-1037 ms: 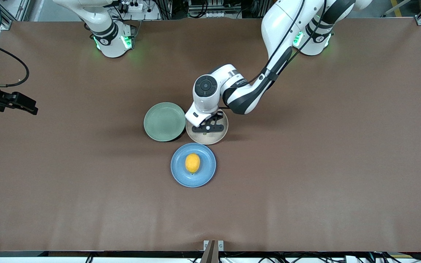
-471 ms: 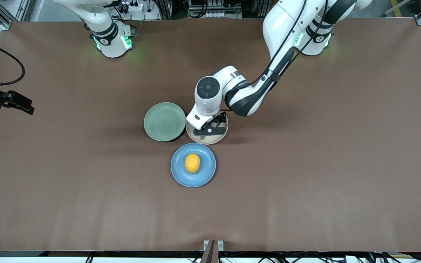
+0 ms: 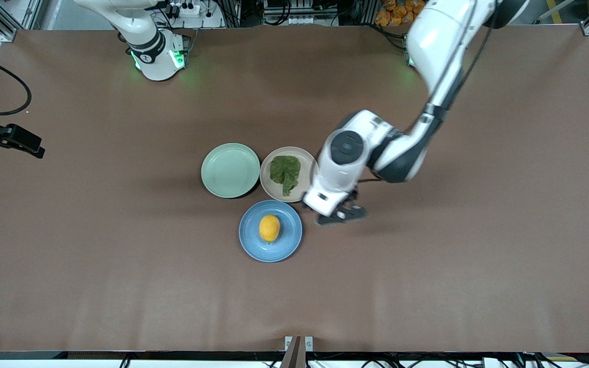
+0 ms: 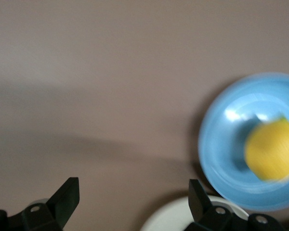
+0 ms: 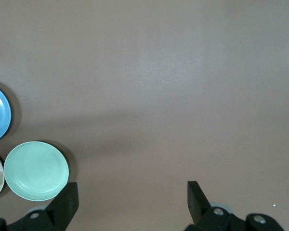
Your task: Place lemon and lettuce in plates
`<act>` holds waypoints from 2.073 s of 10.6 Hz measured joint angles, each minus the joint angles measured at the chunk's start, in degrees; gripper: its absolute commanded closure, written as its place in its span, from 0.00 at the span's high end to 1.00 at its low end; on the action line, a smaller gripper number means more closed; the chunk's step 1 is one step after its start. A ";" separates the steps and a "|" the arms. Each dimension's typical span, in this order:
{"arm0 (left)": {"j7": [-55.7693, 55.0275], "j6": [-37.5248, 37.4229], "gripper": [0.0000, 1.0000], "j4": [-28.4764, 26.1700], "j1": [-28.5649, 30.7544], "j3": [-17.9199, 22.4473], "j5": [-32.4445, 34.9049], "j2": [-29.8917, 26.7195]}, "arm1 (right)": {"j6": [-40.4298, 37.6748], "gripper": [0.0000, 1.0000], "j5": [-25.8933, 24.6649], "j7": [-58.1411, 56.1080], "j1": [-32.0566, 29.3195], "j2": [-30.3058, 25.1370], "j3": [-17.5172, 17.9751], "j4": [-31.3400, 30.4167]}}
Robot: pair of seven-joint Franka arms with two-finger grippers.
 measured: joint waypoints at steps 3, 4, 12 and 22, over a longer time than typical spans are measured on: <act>8.41 -3.14 1.00 -0.08 7.19 -0.03 0.02 -2.42 | -0.11 1.00 0.00 -0.01 -0.07 0.00 0.04 0.04; 11.36 -3.85 1.00 -0.09 9.52 -0.08 0.02 -2.89 | -0.24 1.00 0.00 -0.02 -0.10 0.00 0.04 0.04; 23.98 -11.78 1.00 -11.85 22.82 -3.14 -2.42 -14.75 | -0.40 1.00 0.00 -0.02 -0.25 -0.01 0.03 0.10; 28.51 -11.34 1.00 -23.08 23.09 -1.27 -6.86 -39.15 | -0.52 1.00 0.00 -0.03 -0.28 0.00 0.03 0.18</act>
